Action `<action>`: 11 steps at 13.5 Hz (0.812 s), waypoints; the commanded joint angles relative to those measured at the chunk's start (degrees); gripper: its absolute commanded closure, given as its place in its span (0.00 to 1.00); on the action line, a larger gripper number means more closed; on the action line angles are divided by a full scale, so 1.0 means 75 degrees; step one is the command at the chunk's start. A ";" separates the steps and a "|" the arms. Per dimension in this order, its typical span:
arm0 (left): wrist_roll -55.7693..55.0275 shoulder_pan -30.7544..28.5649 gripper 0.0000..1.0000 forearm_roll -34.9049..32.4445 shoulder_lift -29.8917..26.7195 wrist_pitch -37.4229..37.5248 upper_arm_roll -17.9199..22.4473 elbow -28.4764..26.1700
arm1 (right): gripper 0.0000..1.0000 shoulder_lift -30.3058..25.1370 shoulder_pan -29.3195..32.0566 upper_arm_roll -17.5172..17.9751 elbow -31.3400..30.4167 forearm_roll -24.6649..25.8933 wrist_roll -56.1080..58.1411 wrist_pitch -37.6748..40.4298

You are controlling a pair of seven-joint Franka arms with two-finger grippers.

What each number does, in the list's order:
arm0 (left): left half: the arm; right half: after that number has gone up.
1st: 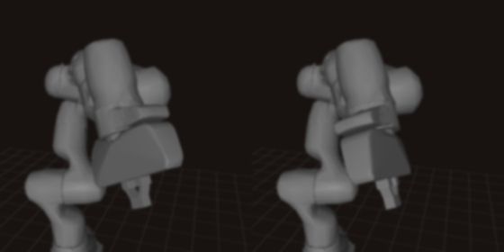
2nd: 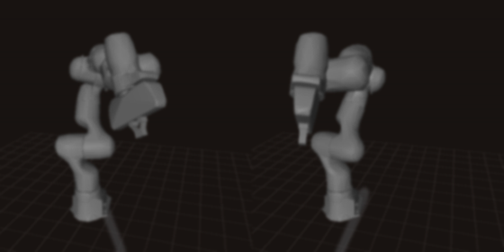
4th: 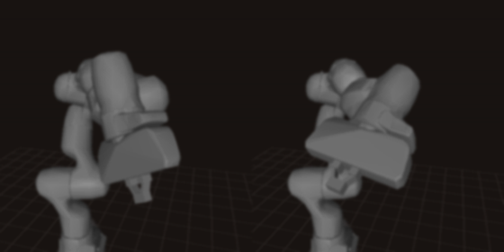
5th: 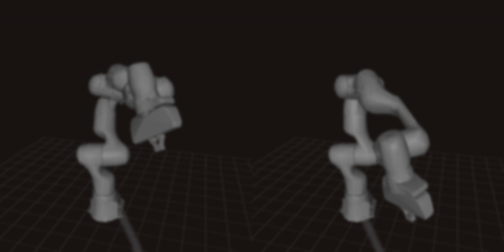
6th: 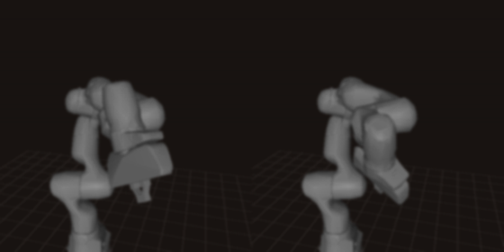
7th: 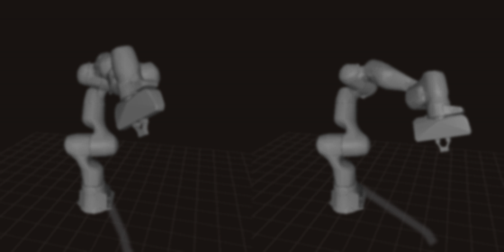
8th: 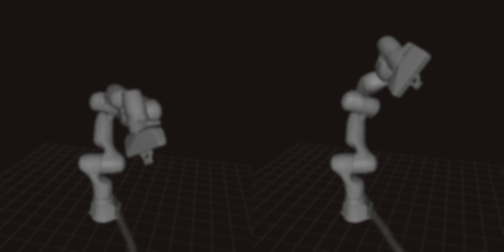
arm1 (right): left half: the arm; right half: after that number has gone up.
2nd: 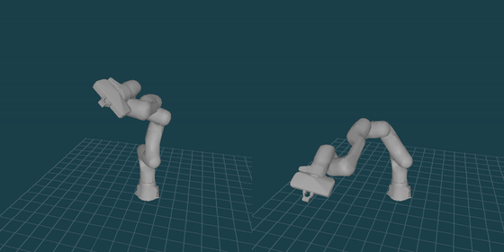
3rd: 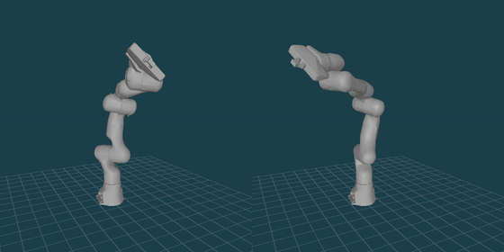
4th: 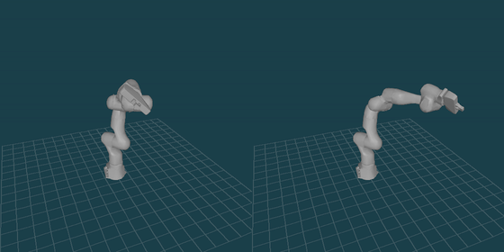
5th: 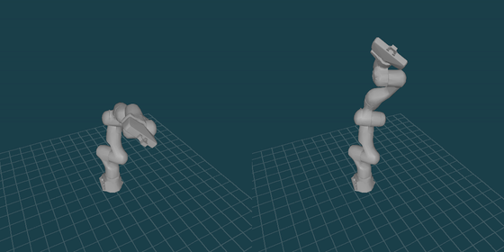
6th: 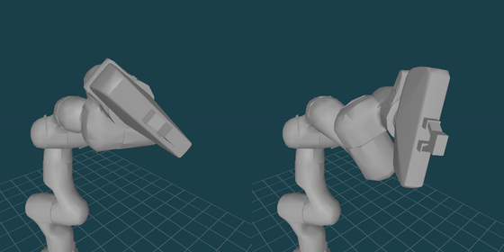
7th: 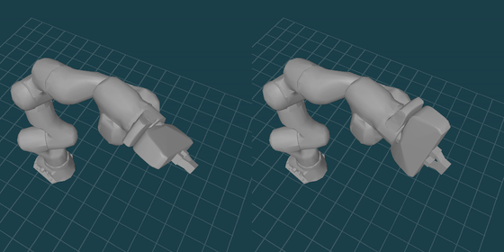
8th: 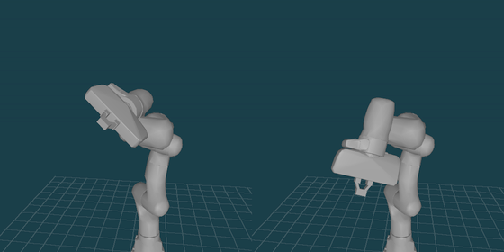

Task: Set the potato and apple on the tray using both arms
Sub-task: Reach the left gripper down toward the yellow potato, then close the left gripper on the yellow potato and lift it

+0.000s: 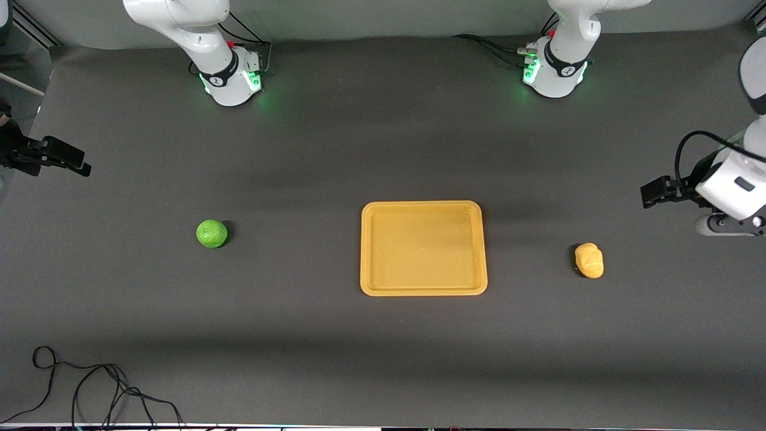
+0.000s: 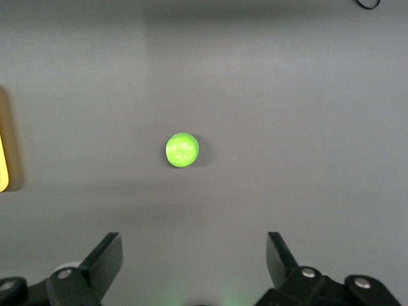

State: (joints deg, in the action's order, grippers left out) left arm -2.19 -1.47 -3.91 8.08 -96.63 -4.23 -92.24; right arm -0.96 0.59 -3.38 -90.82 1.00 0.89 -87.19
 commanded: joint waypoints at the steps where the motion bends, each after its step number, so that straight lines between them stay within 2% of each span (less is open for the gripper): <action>1: -0.0071 -0.0027 0.00 -0.0052 0.0655 -0.1115 -0.0011 -0.0543 | 0.00 0.0011 0.0038 0.0017 0.0051 -0.0180 0.0057 0.0095; 7: -0.0082 -0.0098 0.00 -0.0263 0.2881 -0.3390 -0.0011 -0.0977 | 0.00 -0.0012 -0.0008 0.0063 0.0028 -0.0169 0.0080 0.0106; 9: -0.0082 -0.0121 0.00 -0.0520 0.3152 -0.4362 -0.0011 -0.1445 | 0.00 -0.0047 -0.0009 0.0063 -0.0031 -0.0180 0.0057 0.0130; 11: -0.0094 -0.0144 0.00 -0.0767 0.3305 -0.4636 -0.0011 -0.1600 | 0.00 -0.0083 -0.0055 0.0063 -0.0031 -0.0180 0.0045 0.0282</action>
State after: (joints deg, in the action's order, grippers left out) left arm -2.18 -2.23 -7.51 33.84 -129.68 -4.07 -102.19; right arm -0.81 0.43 -2.93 -90.85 0.88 0.92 -86.30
